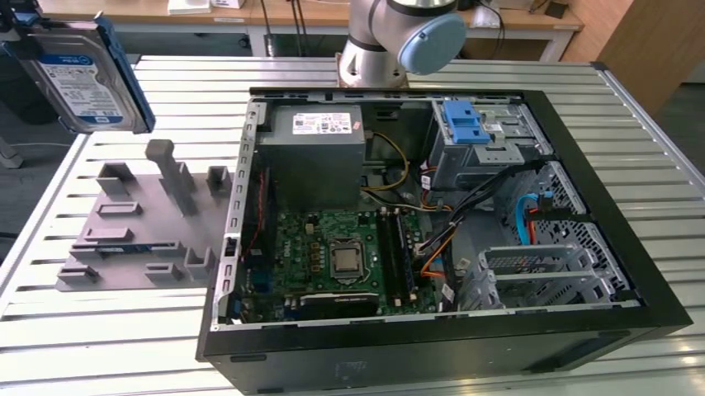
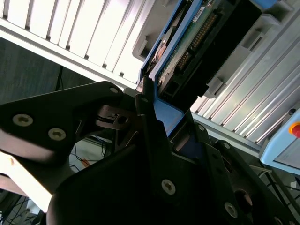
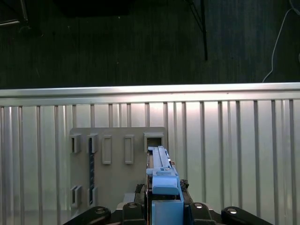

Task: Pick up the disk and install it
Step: 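Pick up the disk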

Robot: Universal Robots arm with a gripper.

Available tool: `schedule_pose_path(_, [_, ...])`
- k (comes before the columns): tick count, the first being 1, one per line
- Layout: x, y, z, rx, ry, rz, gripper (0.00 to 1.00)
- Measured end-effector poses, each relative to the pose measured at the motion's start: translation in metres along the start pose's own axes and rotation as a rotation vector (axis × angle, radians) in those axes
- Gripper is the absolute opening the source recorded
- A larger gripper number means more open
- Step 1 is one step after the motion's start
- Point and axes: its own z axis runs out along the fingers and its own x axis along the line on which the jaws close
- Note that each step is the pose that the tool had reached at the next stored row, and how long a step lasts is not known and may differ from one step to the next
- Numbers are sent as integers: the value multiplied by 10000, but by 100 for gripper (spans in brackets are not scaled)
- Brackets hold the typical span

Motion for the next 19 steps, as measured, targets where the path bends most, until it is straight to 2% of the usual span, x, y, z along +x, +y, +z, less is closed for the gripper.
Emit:
schedule_pose_path(7, [-1, 0, -71, 1, -1, -1, 36])
schedule_pose_path(19, [-3, 0, -239, 1, -1, 0, 36])
